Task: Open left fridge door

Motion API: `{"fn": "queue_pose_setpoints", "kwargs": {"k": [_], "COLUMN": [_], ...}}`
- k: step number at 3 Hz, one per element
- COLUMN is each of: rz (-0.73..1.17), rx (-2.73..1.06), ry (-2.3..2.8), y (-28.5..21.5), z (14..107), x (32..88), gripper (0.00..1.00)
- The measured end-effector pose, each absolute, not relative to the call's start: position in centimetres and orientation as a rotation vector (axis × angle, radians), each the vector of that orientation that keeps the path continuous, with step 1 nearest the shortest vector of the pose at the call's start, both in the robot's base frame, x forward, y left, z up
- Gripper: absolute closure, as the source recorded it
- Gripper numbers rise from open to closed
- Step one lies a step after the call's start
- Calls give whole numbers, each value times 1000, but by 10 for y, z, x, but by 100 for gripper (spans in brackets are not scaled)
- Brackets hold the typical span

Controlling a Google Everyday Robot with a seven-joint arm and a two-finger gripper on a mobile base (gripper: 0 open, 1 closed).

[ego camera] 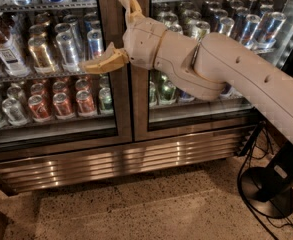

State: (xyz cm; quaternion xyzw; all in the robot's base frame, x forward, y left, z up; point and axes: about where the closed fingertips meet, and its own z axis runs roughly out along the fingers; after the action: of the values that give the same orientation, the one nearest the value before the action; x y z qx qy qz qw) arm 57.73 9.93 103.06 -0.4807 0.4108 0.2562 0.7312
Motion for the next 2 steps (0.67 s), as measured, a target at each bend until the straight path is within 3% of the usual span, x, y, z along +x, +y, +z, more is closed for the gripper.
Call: {"fn": "queue_pose_setpoints", "kwargs": {"k": [2], "rz": [617], "rx": [-1076], "ry": [894], "y": [127], "z": [1033], "x": [587], "gripper": [0]}}
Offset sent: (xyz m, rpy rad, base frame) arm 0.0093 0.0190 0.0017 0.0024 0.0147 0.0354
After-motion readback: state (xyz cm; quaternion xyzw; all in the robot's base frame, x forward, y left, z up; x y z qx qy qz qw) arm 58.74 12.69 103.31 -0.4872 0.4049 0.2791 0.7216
